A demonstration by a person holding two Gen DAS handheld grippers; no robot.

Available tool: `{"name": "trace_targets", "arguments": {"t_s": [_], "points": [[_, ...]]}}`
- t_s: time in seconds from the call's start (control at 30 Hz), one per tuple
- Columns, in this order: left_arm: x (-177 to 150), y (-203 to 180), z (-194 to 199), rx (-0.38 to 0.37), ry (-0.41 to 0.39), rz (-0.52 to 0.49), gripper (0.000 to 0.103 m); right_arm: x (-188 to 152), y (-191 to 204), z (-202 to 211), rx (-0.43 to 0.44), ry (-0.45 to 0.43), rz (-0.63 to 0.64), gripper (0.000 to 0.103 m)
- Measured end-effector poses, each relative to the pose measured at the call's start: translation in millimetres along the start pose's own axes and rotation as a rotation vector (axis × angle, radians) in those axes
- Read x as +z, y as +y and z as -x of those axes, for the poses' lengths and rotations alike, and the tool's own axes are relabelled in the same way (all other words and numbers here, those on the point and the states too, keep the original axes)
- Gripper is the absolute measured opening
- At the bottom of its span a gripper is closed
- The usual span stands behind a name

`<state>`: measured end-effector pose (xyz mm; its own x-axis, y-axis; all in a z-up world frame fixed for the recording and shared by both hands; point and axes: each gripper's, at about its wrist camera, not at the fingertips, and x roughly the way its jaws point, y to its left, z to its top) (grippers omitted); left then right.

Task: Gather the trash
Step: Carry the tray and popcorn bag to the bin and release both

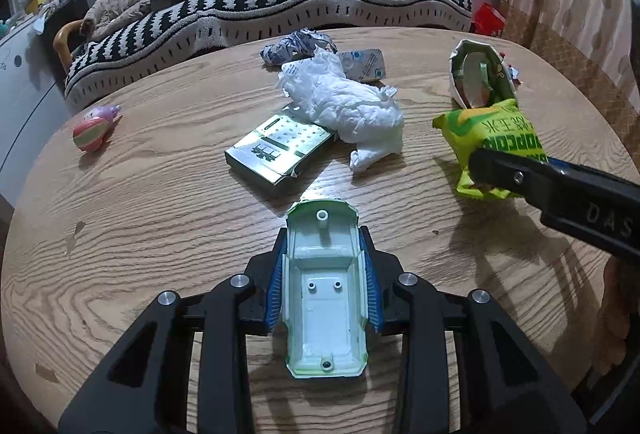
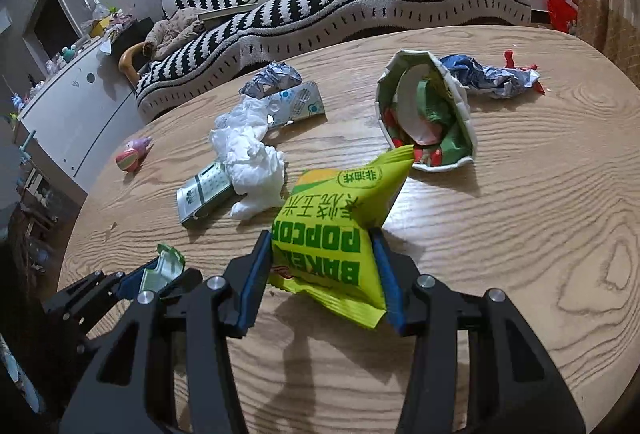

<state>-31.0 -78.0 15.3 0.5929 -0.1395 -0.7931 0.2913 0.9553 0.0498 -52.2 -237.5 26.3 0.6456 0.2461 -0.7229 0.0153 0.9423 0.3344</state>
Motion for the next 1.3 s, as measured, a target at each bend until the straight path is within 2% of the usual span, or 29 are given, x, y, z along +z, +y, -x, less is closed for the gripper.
{"name": "trace_targets", "arguments": {"t_s": [0.17, 0.63, 0.73, 0.87, 0.97, 1.0, 1.1, 1.17, 1.23, 1.3], "points": [[0, -2, 2, 0.025, -0.017, 0.000, 0.033, -3, 2, 4, 0.005, -0.007, 0.008, 0.049], [3, 3, -1, -0.016, 0.024, 0.031, 0.033, -4, 8, -1, 0.023, 0.013, 0.019, 0.049], [5, 1, 6, -0.050, 0.013, 0.045, 0.033, -10, 7, 15, 0.054, -0.040, -0.029, 0.049], [2, -10, 26, -0.118, -0.021, 0.084, 0.033, -28, -7, 61, 0.055, -0.161, -0.114, 0.049], [1, -34, 51, -0.198, -0.034, 0.098, 0.033, -56, -38, 106, 0.141, -0.212, -0.283, 0.048], [-1, -47, 61, -0.222, -0.043, 0.081, 0.033, -70, -52, 129, 0.138, -0.238, -0.317, 0.048], [-7, -101, 94, -0.297, -0.063, -0.001, 0.033, -101, -87, 183, 0.059, -0.305, -0.360, 0.048], [-18, -137, 107, -0.365, -0.045, -0.043, 0.033, -130, -119, 221, -0.052, -0.331, -0.387, 0.048], [-38, -185, 112, -0.443, 0.014, -0.106, 0.033, -159, -151, 243, -0.151, -0.306, -0.418, 0.048], [-61, -228, 109, -0.479, 0.078, -0.181, 0.033, -190, -182, 253, -0.207, -0.255, -0.479, 0.048]]}}
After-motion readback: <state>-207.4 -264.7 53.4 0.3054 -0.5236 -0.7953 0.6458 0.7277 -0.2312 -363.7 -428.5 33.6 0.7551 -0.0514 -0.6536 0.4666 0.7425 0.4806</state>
